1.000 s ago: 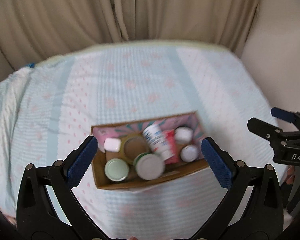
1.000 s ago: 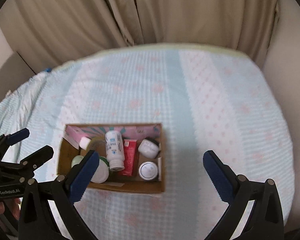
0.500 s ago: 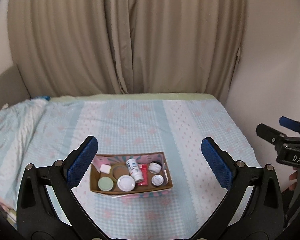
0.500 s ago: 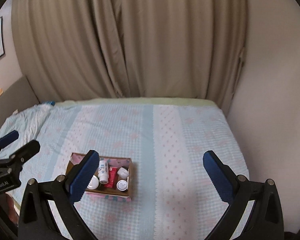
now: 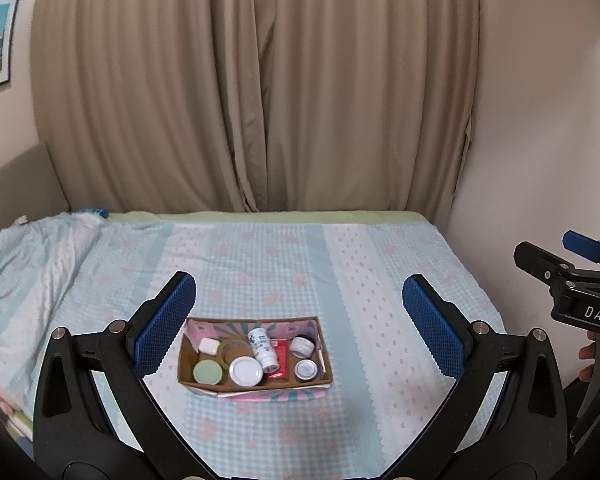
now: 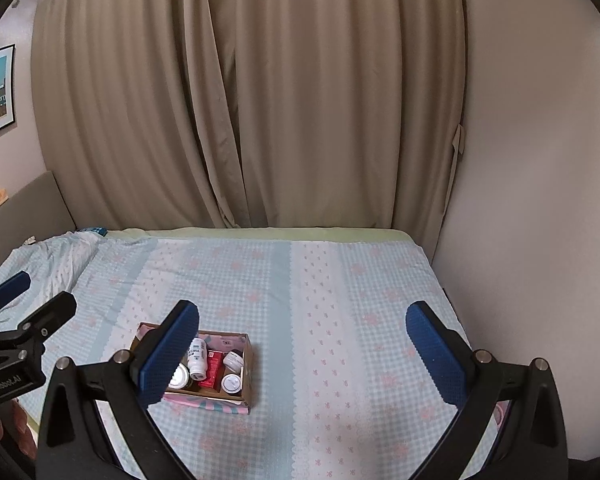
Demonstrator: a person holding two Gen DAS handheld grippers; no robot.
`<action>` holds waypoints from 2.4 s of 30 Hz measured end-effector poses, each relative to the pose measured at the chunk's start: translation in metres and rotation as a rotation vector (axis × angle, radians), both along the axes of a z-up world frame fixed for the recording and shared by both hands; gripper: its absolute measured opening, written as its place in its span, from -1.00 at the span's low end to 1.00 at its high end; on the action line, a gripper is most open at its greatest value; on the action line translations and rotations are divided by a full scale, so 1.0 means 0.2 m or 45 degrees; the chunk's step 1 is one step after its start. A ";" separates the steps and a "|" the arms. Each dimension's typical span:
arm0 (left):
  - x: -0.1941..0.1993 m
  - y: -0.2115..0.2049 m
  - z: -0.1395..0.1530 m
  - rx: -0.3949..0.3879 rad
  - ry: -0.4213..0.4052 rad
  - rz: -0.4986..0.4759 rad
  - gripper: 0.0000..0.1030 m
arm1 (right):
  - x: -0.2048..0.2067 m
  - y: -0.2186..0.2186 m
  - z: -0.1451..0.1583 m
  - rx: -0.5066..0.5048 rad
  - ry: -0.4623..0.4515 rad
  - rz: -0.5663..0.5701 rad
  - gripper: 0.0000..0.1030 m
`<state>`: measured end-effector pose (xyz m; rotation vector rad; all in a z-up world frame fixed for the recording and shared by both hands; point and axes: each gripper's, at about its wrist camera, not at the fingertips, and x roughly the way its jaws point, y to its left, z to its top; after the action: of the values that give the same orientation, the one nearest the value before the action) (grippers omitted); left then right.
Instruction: Organize rigid objects
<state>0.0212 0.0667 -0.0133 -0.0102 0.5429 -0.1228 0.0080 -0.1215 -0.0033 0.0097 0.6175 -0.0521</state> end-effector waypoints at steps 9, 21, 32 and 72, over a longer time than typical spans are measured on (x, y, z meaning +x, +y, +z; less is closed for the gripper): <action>-0.03 -0.02 0.00 0.045 -0.016 0.012 1.00 | -0.02 -0.03 0.01 0.021 -0.010 -0.002 1.00; -0.04 -0.01 -0.02 0.049 -0.010 0.032 1.00 | -0.02 -0.02 -0.01 0.023 -0.014 0.005 1.00; -0.04 0.00 -0.02 0.040 -0.007 0.034 1.00 | -0.02 -0.02 -0.01 0.022 -0.011 0.008 1.00; 0.08 -0.13 -0.09 0.040 -0.021 -0.029 1.00 | 0.08 -0.06 -0.09 0.031 0.064 -0.003 1.00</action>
<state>0.0382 0.0403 -0.0314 0.0277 0.5282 -0.1368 0.0241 -0.1332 -0.0205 0.0329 0.6688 -0.0476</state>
